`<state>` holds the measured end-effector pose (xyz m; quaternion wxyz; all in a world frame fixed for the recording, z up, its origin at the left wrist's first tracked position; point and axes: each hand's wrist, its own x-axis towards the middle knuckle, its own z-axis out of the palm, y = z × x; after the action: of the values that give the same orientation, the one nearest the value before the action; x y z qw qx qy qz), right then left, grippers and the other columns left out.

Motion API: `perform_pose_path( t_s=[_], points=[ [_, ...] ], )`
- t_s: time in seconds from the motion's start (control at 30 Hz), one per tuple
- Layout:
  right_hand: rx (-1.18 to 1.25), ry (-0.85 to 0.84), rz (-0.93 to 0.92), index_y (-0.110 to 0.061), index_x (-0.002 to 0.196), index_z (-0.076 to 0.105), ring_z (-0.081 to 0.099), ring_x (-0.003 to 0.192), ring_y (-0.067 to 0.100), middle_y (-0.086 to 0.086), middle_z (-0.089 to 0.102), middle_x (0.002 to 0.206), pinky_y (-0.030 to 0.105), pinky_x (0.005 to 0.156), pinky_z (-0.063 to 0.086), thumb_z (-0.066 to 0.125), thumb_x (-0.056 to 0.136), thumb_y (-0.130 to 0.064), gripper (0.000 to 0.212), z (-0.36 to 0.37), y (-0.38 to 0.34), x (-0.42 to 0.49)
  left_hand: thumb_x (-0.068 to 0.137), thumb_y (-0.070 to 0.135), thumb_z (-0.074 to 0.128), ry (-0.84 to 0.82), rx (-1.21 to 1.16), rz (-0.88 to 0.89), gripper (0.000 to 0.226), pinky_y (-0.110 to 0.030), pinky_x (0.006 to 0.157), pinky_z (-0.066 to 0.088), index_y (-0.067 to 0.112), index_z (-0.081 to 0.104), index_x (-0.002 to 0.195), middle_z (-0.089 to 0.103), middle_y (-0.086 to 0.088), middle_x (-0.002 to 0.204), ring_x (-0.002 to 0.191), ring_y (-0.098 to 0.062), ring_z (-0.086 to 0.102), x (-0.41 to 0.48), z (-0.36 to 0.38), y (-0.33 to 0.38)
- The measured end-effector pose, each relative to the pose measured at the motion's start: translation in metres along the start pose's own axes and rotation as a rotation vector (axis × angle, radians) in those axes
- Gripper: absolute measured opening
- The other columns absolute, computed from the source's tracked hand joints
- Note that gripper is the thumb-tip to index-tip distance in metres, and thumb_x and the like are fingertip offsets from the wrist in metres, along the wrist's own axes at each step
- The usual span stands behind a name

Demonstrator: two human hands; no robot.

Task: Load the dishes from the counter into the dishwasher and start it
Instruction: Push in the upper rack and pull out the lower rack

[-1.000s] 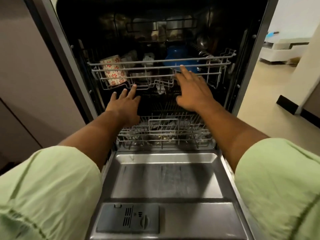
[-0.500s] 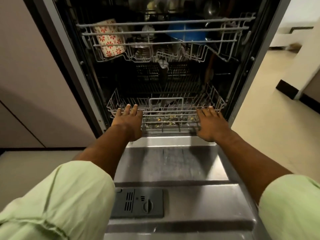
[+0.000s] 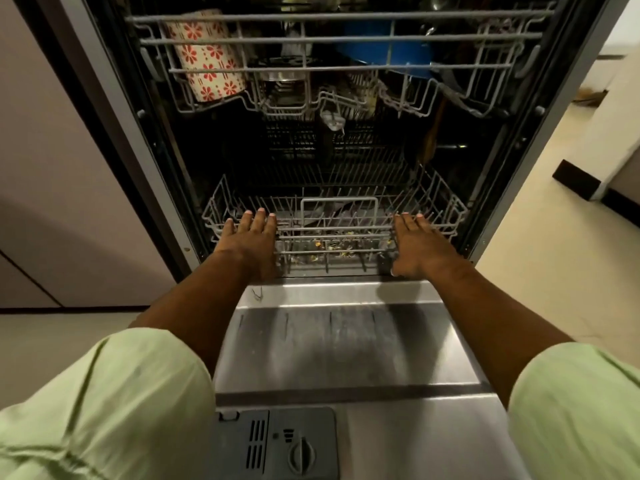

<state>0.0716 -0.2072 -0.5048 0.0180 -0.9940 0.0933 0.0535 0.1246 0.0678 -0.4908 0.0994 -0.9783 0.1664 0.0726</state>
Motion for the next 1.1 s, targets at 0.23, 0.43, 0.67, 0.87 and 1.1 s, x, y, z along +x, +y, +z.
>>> perform_pose_path(
  t_s=[0.23, 0.43, 0.67, 0.87, 1.1],
  points=[
    [0.007, -0.033, 0.025, -0.011, 0.156, 0.008, 0.003, 0.150, 0.030, 0.011, 0.010, 0.163, 0.042, 0.122, 0.014, 0.069, 0.079, -0.035, 0.101, -0.004, -0.009, 0.007, 0.095, 0.058, 0.049, 0.003, -0.035, -0.005, 0.097, -0.052, 0.121, 0.001, 0.011, -0.008, 0.157, -0.008, -0.011, 0.166, 0.152, -0.032, -0.007, 0.010, 0.019, -0.002],
    [-0.016, 0.012, 0.019, -0.012, 0.151, 0.024, 0.025, 0.143, 0.032, 0.014, 0.029, 0.155, 0.043, 0.119, 0.022, 0.064, 0.081, -0.039, 0.085, -0.004, -0.007, 0.001, 0.096, 0.051, 0.052, 0.004, -0.090, -0.012, 0.092, -0.050, 0.123, 0.007, 0.009, -0.002, 0.158, -0.001, -0.013, 0.166, 0.153, -0.033, -0.002, 0.002, 0.013, 0.003],
    [-0.075, 0.111, 0.018, -0.011, 0.148, 0.032, 0.034, 0.139, 0.032, 0.014, 0.037, 0.151, 0.048, 0.120, 0.015, 0.063, 0.084, -0.036, 0.075, 0.003, -0.011, -0.022, 0.096, 0.041, 0.053, -0.011, -0.119, -0.045, 0.087, -0.048, 0.123, 0.011, 0.011, 0.001, 0.158, 0.002, -0.012, 0.166, 0.153, -0.032, 0.001, -0.019, 0.014, 0.004],
    [-0.028, 0.065, 0.044, -0.008, 0.150, 0.029, 0.027, 0.142, 0.036, 0.017, 0.032, 0.152, 0.045, 0.120, 0.013, 0.062, 0.085, -0.029, 0.076, 0.011, -0.013, -0.057, 0.093, 0.030, 0.058, -0.007, -0.162, -0.074, 0.087, -0.047, 0.123, 0.016, 0.008, 0.004, 0.158, 0.003, -0.016, 0.165, 0.153, -0.033, 0.000, -0.049, 0.032, 0.014],
    [-0.023, -0.051, 0.030, -0.004, 0.148, 0.028, 0.027, 0.143, 0.035, 0.021, 0.030, 0.154, 0.043, 0.118, 0.019, 0.059, 0.087, -0.032, 0.074, 0.000, -0.013, -0.127, 0.094, 0.033, 0.060, -0.259, -0.188, -0.067, 0.095, -0.052, 0.122, 0.014, 0.006, -0.005, 0.157, -0.010, -0.016, 0.165, 0.152, -0.036, -0.008, -0.111, 0.017, 0.024]
  ],
)
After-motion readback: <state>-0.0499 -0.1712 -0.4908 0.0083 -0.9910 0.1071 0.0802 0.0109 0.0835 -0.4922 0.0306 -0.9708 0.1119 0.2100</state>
